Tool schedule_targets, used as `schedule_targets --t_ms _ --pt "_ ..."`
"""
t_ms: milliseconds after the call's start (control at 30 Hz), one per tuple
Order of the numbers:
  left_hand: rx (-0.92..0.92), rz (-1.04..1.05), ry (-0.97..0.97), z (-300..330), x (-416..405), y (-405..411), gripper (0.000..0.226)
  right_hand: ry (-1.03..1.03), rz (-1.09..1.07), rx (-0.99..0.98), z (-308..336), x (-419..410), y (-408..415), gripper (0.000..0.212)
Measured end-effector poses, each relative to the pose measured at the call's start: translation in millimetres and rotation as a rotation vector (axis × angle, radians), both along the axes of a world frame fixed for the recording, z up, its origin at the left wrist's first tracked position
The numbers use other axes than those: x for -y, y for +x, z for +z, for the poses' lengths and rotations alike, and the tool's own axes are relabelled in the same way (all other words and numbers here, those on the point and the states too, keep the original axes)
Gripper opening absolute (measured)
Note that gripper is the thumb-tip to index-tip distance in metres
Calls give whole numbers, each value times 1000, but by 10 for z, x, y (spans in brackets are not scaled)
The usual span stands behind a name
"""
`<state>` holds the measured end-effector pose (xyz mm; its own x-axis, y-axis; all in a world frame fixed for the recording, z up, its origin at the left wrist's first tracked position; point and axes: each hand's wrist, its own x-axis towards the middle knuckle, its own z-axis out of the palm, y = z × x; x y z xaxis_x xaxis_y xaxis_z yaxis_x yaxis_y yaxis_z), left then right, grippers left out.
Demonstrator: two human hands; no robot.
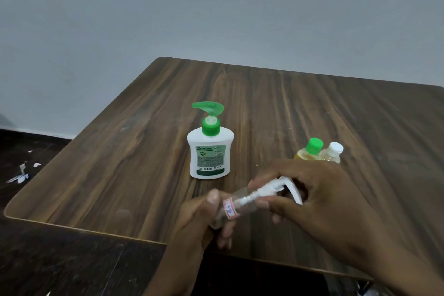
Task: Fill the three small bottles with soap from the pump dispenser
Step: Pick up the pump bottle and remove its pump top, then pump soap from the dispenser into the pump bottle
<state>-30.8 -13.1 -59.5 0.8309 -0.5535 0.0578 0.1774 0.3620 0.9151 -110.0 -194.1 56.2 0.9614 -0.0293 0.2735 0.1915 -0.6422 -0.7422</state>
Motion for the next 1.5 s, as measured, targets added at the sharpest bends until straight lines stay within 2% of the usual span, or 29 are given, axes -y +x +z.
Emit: schedule_targets --t_ms 67,133,267,400,433,533,633,733,900,1000,1133,1333,1500 --pt "-154 40 -3 41 -43 17 67 -50 4 147 32 30 -39 23" --pt "-169 93 19 45 -147 74 70 -95 -61 247 51 130 -82 30" --pt "-63 229 48 45 -388 177 72 -107 -145 184 -122 324 -160 31" --pt "17 324 49 36 -608 256 23 -132 -221 136 -536 423 -182 28" --pt "29 335 64 54 -649 279 21 -168 -233 133 -613 436 -196 30" --pt "110 352 135 135 -714 370 36 -304 -215 116 -787 459 -244 31" --pt "235 359 234 170 -705 542 30 -406 -145 150 -944 506 -243 23" --pt "352 375 328 130 -655 774 26 -411 -68 181 -1097 564 -221 30" --pt "416 383 365 78 -536 1008 21 -437 -29 150 -1160 586 -207 33" --pt "424 349 368 49 -532 1069 20 -452 -57 187 -1028 519 -198 33" --pt "480 343 402 42 -529 1079 17 -355 -126 265 -528 308 -14 36" --pt "603 495 328 125 -389 1066 21 -314 -233 404 344 -114 919 20" --pt "781 634 342 291 -249 1022 28 -198 -324 218 441 -319 1820 30"
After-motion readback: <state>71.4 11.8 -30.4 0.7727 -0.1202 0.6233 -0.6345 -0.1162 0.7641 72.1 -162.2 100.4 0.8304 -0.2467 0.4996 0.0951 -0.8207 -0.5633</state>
